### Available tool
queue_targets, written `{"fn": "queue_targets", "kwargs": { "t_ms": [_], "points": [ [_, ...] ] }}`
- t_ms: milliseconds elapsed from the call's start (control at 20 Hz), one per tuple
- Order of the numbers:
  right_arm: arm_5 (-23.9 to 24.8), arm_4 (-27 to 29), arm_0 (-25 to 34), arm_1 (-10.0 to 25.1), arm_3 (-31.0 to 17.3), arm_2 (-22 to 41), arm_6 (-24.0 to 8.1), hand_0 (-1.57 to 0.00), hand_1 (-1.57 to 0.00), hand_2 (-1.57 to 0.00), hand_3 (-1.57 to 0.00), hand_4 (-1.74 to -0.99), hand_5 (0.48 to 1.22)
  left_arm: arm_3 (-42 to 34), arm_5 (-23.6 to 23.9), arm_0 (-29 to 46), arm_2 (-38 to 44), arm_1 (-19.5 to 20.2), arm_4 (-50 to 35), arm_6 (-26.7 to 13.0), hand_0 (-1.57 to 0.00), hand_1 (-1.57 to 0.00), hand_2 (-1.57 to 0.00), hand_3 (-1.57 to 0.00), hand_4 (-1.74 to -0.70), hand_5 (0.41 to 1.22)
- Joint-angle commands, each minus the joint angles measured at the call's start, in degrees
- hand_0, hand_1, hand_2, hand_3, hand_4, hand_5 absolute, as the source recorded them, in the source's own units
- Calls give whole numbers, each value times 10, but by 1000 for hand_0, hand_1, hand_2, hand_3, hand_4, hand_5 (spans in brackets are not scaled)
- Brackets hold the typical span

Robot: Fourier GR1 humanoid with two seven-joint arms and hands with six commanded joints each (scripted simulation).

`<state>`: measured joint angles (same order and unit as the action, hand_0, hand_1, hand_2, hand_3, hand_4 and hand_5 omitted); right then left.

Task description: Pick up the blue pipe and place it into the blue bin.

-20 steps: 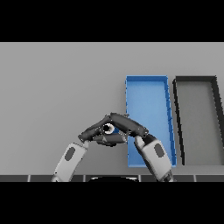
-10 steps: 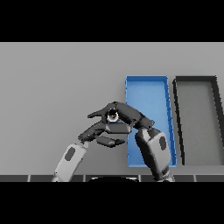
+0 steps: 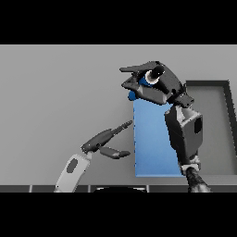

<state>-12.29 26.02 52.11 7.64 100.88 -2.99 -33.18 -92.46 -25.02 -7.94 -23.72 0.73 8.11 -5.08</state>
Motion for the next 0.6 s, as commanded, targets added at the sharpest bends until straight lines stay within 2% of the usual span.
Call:
{"fn": "queue_targets", "kwargs": {
  "t_ms": [0, 100, 200, 350, 550],
  "points": [
    [0, -16, 2, 11, -15, -11, -1, -1571, -1571, -1571, -1571, -1498, 1221, -4, 2, -1, 2, -1, -2, -8, 0, 0, 0, 0, -951, 468],
    [-3, -44, -17, 24, -30, -31, 5, -1571, -1571, -1571, -1571, -1498, 1221, -11, 1, 2, 4, 1, -8, -19, 1, 1, 1, 1, -950, 472],
    [-1, -62, -37, 35, -39, -50, -14, -1571, -1571, -1571, -1571, -1499, 1221, -13, 2, -3, 13, 5, -12, -20, 1, 1, 1, 1, -950, 474],
    [-15, -89, -79, 45, -48, -69, -18, -1571, -1571, -1571, -1571, -1499, 1221, -7, 4, -10, 17, 7, -9, -16, 1, 1, 1, 1, -944, 467],
    [5, -129, -146, 58, -70, -47, -18, -1571, -1571, -1571, -1571, -1500, 1221, 8, 12, -13, 13, -1, 3, -2, 1, 1, 1, 1, -939, 460]
  ]
}}
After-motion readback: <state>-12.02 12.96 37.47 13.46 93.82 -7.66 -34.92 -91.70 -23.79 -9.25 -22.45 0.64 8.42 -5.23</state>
